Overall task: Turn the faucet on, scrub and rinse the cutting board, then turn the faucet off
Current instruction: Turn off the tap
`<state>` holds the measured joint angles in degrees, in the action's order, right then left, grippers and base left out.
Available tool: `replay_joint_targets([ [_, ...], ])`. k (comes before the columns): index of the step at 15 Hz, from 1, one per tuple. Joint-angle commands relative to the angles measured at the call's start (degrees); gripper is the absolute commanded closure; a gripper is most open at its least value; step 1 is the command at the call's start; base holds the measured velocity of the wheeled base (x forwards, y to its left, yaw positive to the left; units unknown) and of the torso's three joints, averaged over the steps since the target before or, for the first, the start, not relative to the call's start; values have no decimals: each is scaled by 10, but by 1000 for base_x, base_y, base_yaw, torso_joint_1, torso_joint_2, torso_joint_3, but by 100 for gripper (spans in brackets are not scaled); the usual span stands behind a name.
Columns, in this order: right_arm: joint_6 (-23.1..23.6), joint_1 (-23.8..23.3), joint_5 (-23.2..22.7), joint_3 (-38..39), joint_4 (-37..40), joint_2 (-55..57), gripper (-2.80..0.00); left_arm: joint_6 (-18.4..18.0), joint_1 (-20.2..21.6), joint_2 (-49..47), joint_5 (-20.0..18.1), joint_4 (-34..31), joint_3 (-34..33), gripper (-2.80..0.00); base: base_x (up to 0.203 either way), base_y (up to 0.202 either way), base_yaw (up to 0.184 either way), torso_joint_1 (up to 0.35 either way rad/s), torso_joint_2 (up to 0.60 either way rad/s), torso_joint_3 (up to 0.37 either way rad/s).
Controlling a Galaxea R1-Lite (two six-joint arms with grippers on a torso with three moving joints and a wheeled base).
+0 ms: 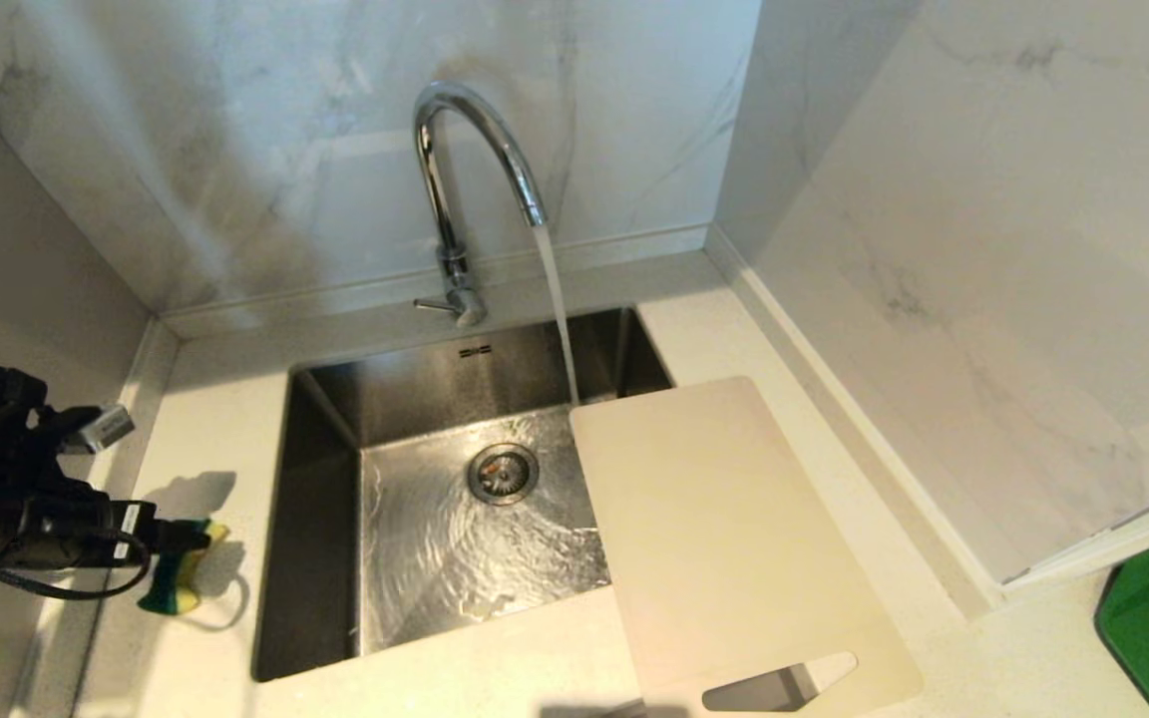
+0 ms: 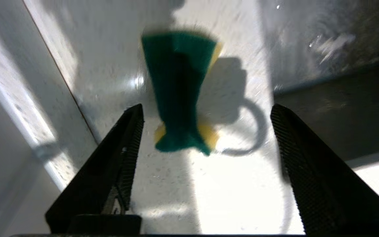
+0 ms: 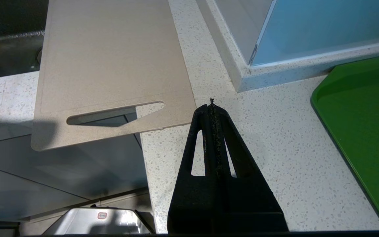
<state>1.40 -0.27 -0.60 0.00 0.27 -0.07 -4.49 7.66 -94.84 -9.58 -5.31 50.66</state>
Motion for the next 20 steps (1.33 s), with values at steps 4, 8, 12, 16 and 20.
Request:
replay_joint_targets([
  [4,1,0,0,0,0,1,0,77,-109,18,33,-89,153,-280,0,0,0,0,0,0],
  [8,0,0,0,0,0,1,0,144,-222,-31,133,-189,302,-280,0,0,0,0,0,0],
  [12,0,0,0,0,0,1,0,237,-278,-108,231,-249,446,0,0,0,0,0,0,0],
  [16,1,0,0,0,0,1,0,318,-300,-172,241,-239,564,0,0,0,0,0,0,0],
  [20,1,0,0,0,0,1,0,303,-303,-227,210,-86,569,0,0,0,0,0,0,0],
])
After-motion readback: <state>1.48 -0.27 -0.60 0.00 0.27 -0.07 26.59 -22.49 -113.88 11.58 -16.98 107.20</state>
